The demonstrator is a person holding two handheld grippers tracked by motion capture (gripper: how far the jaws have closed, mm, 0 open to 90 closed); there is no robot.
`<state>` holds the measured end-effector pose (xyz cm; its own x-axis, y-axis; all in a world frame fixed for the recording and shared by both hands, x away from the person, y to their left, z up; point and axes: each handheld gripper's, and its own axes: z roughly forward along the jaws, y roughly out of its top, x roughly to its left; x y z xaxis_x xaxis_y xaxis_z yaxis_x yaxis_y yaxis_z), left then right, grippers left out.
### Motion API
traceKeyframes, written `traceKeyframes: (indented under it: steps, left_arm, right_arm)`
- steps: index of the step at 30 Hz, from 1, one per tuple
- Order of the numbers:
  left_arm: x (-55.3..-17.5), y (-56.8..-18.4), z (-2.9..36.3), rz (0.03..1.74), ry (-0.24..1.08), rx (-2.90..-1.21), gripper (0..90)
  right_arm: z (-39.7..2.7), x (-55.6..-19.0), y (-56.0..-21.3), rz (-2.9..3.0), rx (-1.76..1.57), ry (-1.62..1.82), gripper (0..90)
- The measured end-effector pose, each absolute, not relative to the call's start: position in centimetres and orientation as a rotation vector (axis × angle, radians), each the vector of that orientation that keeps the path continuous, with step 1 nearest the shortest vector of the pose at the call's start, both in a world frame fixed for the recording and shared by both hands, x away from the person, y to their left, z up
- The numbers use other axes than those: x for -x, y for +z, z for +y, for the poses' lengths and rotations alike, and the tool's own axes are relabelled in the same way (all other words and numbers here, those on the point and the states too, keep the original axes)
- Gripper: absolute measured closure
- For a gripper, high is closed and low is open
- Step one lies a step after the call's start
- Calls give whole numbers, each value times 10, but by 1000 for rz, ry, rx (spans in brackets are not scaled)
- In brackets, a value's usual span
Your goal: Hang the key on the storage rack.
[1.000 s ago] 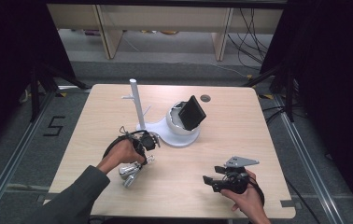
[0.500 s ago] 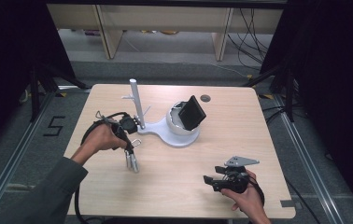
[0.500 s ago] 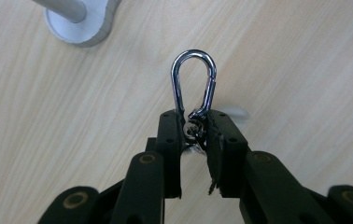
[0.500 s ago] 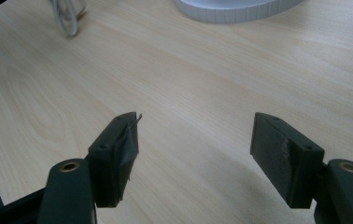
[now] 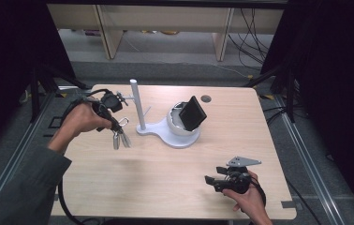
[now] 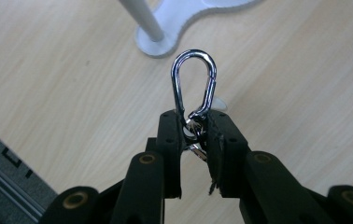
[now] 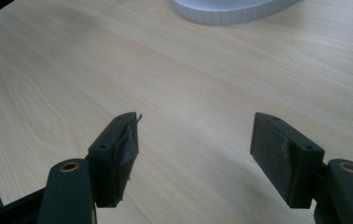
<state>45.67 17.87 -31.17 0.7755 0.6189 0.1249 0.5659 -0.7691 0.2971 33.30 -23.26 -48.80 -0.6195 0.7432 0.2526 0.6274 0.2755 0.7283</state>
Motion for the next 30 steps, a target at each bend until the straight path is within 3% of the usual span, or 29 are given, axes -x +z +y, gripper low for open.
traceKeyframes:
  steps: [30]
  left_arm:
    - [-494, -279, 189, 1038, 398, -2602, 753]
  right_arm:
    - [-232, -334, -489, 2415, -1271, 1259, 333]
